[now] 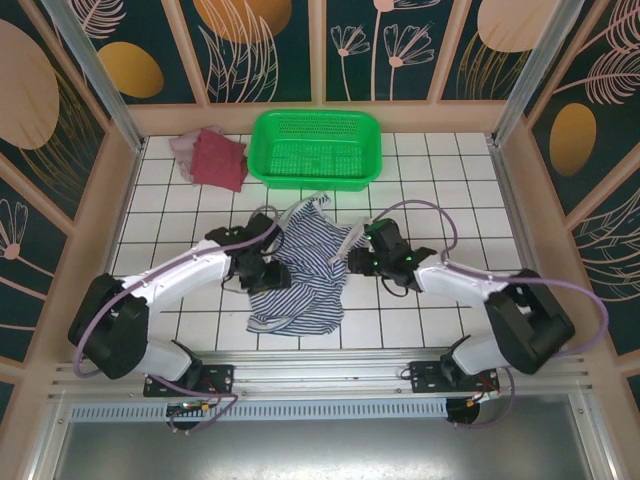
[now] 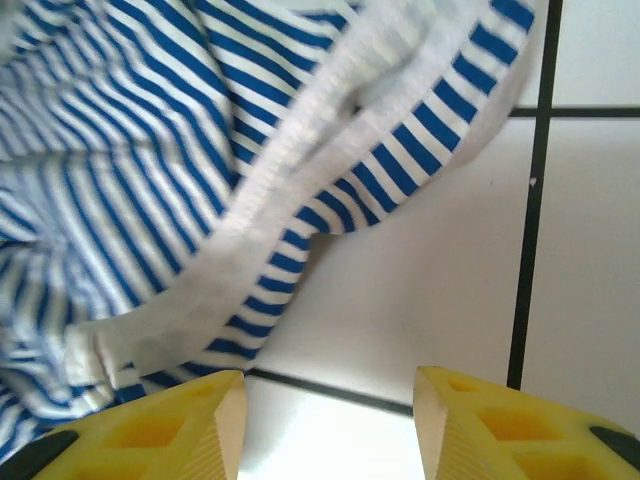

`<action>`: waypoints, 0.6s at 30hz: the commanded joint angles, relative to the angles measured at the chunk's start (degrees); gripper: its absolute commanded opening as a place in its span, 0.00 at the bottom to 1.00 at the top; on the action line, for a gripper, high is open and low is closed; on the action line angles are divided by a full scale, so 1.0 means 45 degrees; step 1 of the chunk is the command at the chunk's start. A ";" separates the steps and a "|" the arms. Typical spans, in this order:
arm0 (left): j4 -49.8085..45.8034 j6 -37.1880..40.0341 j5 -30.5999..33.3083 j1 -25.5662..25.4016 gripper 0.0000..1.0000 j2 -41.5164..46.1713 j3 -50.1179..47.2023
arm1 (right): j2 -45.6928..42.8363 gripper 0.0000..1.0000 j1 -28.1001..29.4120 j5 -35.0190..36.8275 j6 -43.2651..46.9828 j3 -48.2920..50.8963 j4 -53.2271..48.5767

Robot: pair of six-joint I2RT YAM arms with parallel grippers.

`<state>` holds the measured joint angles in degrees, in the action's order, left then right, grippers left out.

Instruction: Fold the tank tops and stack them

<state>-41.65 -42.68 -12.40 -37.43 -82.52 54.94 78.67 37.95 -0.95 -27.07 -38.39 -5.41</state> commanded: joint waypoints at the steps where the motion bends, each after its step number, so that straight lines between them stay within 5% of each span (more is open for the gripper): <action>1: -0.1214 -0.0569 0.0709 -0.0596 0.49 0.0121 0.1263 | -0.1706 0.52 0.0215 -0.1005 -0.1268 0.0571 -0.1249; 9: -0.0706 -0.0936 0.0506 -0.2205 0.47 -0.2020 0.2328 | -0.4324 0.55 0.2267 -0.1899 -0.4306 0.2335 -0.2273; 18: 0.0118 -0.1621 0.1110 -0.2890 0.47 -0.4199 0.2695 | -0.4416 0.57 0.3639 -0.2035 -0.5255 0.3283 -0.1348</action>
<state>-41.56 -47.77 -9.45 -49.67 -99.33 65.84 58.87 53.17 -9.61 -47.81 -24.73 -13.13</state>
